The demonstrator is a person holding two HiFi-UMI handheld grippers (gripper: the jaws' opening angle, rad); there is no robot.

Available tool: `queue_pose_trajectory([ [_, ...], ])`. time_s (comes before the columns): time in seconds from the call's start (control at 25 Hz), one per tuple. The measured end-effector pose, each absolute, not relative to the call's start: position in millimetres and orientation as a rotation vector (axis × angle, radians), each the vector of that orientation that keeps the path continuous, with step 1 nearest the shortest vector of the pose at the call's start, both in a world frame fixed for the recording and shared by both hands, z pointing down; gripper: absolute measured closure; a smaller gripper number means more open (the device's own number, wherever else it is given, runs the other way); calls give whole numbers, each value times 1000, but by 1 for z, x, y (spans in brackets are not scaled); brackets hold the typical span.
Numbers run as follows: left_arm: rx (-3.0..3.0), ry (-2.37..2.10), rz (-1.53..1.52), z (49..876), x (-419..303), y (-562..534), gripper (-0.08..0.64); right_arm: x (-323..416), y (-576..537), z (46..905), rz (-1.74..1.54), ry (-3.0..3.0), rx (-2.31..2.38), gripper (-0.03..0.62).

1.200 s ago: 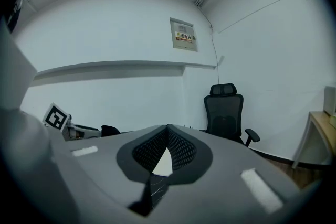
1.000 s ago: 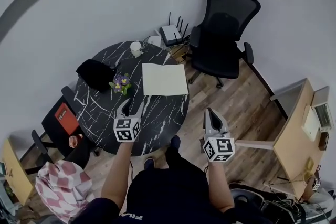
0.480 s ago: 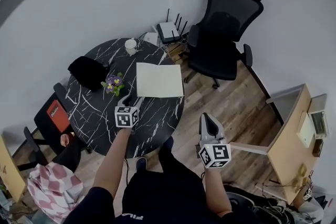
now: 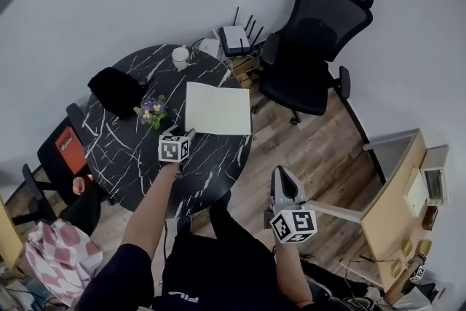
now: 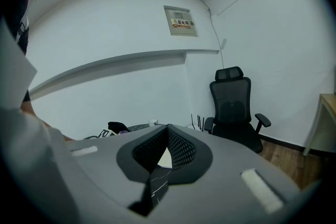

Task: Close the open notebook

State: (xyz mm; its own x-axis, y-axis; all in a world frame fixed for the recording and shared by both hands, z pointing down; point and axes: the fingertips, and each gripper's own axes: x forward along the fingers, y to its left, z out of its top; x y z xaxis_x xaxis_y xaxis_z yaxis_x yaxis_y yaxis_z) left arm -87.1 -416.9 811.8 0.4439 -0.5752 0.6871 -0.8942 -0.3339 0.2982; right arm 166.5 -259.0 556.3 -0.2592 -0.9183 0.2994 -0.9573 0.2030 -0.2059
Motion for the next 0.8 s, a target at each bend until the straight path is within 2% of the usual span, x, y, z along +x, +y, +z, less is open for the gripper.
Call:
queue_pose_trajectory([
  [0.44,1968,-1197,614,838,-84,-421,317,158,-255,565,562,-2347,1798,583],
  [0.8,2030,-1144,562,824,-68,-423,314,150,-258,566,560,-2354,1778,583],
])
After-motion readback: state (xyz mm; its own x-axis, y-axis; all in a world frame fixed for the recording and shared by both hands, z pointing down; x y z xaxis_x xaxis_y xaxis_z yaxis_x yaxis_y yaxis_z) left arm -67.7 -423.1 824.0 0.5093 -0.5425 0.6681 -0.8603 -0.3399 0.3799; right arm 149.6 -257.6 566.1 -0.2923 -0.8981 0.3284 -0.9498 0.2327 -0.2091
